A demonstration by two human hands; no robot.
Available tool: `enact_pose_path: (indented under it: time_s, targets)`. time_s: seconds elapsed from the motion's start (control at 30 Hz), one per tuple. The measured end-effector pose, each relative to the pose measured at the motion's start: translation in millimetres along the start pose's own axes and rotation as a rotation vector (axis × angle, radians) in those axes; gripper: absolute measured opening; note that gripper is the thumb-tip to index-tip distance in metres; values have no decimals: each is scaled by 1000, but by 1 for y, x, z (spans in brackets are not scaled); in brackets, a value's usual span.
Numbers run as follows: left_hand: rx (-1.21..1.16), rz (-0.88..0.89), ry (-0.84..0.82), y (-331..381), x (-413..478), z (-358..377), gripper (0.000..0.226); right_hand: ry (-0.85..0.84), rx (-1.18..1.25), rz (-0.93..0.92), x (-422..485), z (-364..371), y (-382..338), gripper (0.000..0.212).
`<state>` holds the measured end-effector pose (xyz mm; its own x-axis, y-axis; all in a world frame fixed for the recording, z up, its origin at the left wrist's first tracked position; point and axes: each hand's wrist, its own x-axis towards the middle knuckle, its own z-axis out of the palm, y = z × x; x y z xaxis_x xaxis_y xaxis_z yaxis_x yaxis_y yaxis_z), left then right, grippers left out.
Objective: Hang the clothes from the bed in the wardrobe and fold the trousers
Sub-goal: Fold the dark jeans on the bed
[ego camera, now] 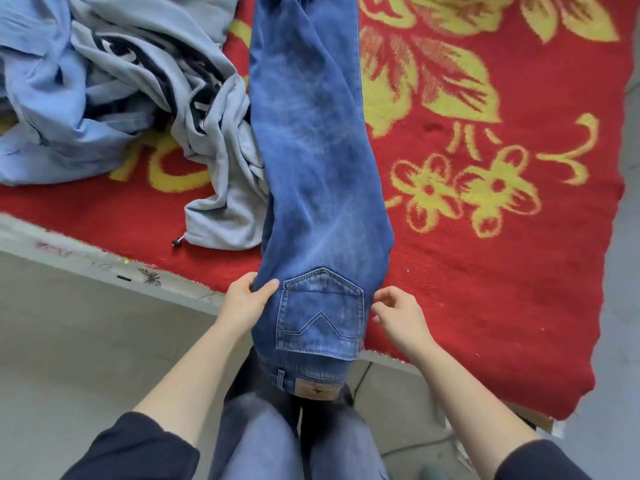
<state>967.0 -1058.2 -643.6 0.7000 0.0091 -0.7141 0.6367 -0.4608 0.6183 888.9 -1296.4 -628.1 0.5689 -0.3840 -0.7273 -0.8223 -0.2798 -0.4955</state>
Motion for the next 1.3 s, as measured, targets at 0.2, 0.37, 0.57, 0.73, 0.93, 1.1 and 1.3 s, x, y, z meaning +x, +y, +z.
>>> enact_pose_path:
  time_s: [0.2,0.37,0.57,0.73,0.93,1.1,1.3]
  targets:
    - [-128,201,-43,57,27,-2,15,203,-51,-195,29,-13,-62,18]
    - [-189,128,-57,82,54,-6,8,198,-79,-321,66,-8,-136,26]
    - [-159,156,-330,101,81,-19,24,56,-125,-403,127,32,-240,21]
    - [-179,110,-392,105,100,-28,26,-50,-306,-403,179,76,-297,43]
    - [-242,59,-543,120,114,-35,29,-70,-795,-437,203,94,-324,32]
    - [-405,91,-537,135,128,-50,26,382,-129,-559,215,74,-348,34]
    - [117,129,-74,156,151,-52,52,-97,-448,-497,227,69,-344,34]
